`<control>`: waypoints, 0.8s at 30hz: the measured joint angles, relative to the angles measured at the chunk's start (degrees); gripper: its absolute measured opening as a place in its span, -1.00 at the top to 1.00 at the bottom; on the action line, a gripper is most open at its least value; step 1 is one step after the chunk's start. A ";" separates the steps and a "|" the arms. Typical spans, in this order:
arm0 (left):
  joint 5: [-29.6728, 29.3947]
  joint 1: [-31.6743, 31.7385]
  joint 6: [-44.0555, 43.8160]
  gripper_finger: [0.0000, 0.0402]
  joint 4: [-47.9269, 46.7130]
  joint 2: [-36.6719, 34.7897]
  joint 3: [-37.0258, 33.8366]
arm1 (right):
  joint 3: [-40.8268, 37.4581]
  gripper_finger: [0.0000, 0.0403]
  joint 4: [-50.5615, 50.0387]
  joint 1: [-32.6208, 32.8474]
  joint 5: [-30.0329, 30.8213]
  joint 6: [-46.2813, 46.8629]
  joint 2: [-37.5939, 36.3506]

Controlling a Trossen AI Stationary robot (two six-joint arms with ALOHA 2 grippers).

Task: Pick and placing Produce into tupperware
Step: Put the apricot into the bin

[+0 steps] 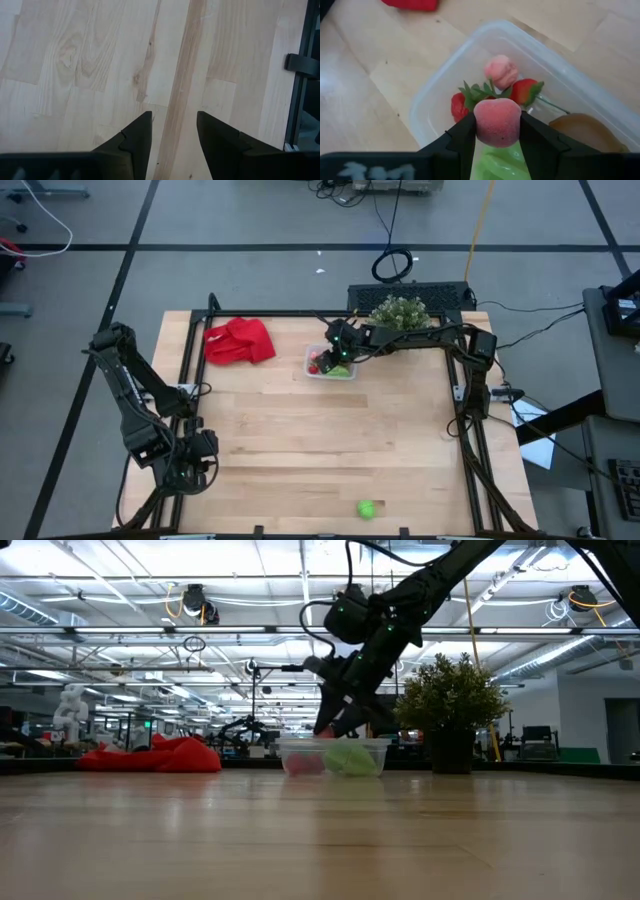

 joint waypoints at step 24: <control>0.07 0.02 -0.16 0.21 0.00 0.00 0.00 | 0.00 0.35 -1.58 -1.29 -4.52 0.99 0.00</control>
